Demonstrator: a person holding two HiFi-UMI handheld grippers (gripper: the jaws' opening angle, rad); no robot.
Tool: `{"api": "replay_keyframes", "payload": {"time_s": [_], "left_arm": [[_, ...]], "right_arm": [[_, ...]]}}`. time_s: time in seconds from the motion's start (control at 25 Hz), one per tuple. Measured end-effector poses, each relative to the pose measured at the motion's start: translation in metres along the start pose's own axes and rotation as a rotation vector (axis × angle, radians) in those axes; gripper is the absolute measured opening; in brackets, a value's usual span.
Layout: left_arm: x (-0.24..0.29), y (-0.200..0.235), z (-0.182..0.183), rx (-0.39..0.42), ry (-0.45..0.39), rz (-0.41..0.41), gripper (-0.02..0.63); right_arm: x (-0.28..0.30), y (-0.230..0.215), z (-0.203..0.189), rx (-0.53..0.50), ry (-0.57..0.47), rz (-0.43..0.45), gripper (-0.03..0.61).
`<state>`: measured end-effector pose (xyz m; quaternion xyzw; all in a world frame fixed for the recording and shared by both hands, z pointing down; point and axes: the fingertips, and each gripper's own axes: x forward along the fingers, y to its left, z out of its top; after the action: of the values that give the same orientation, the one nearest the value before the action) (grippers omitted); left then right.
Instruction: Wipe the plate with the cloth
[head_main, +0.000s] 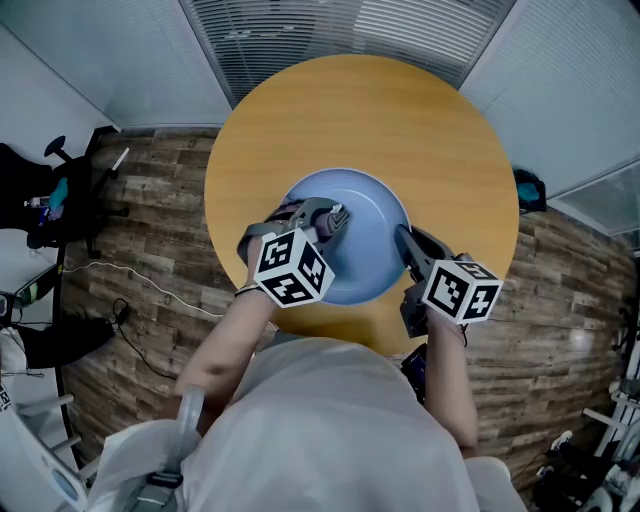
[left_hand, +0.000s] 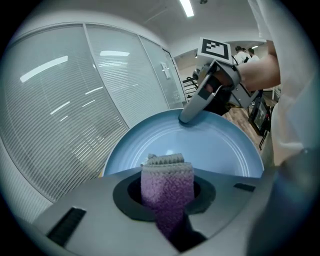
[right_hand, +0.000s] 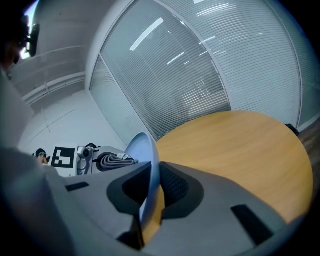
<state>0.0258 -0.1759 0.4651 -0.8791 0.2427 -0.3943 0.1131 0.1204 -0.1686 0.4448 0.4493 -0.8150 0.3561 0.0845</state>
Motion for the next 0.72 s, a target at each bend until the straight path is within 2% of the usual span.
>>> {"api": "replay_keyframes", "payload": {"time_s": [0.2,0.72], "left_arm": [[0.0,-0.005,0.007,-0.04,-0.037,-0.015,0.081],[0.009,-0.014,0.033,-0.013,-0.071,-0.043,0.081]], "right_arm": [[-0.001,-0.001,0.002,0.016,-0.016,0.002,0.046],[0.004,0.003,0.004,0.014,-0.007,0.019,0.048]]}}
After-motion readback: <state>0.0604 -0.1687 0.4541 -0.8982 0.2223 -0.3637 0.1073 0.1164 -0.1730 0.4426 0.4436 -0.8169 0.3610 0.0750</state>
